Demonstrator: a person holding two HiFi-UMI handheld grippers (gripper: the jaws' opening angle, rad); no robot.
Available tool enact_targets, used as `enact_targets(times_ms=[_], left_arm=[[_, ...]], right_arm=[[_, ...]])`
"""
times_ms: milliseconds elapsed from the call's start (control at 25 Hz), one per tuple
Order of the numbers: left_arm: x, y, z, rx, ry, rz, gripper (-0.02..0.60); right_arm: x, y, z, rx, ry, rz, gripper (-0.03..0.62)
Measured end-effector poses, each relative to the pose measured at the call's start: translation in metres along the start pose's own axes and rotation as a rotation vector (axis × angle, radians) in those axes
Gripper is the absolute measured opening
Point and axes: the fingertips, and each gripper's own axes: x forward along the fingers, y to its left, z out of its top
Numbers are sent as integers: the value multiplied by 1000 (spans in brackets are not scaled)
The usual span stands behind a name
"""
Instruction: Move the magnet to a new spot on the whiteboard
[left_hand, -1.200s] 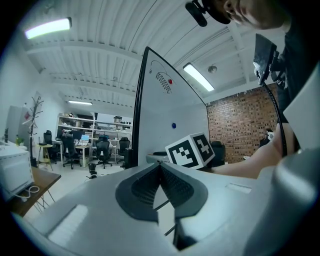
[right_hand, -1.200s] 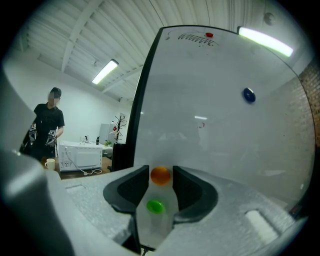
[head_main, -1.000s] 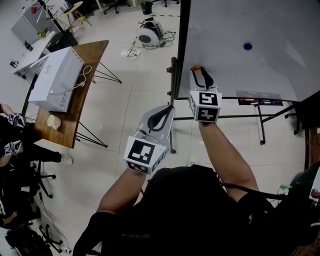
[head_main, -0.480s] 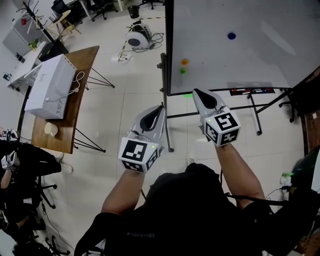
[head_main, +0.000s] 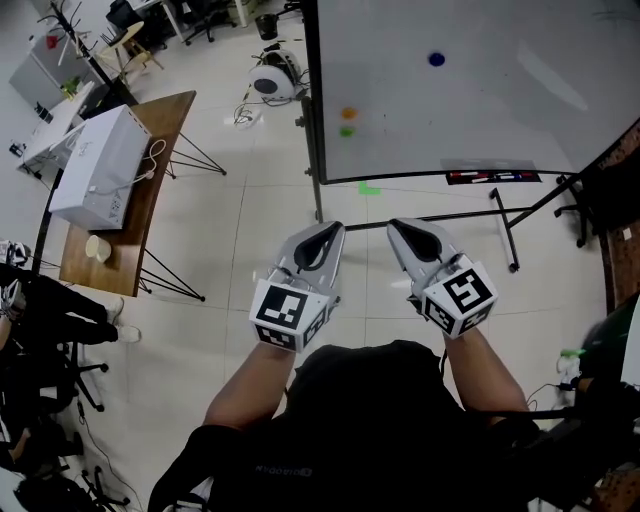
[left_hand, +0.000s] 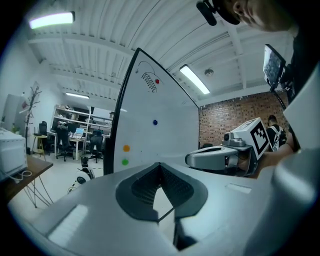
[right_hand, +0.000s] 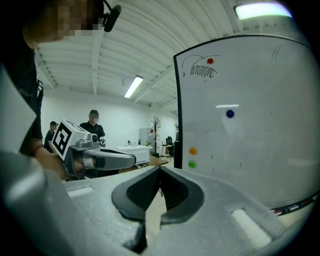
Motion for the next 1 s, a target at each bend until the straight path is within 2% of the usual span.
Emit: enact_targets(times_ms=[240, 480, 680, 880, 1000], left_arm=[[24, -50, 5, 1, -35, 70, 15], [64, -146, -11, -37, -41, 90, 15], [88, -224, -27, -42, -36, 120, 15], [81, -270, -36, -40, 24, 174, 15], [70, -285, -33, -29, 37, 197, 15]], right_arm=[[-52, -32, -9, -17, 2, 51, 3], [-143, -66, -19, -34, -27, 129, 3], [-221, -95, -47, 5, -19, 167, 3], [-260, -104, -61, 73, -2, 227, 3], [-279, -98, -55, 74, -32, 248, 3]])
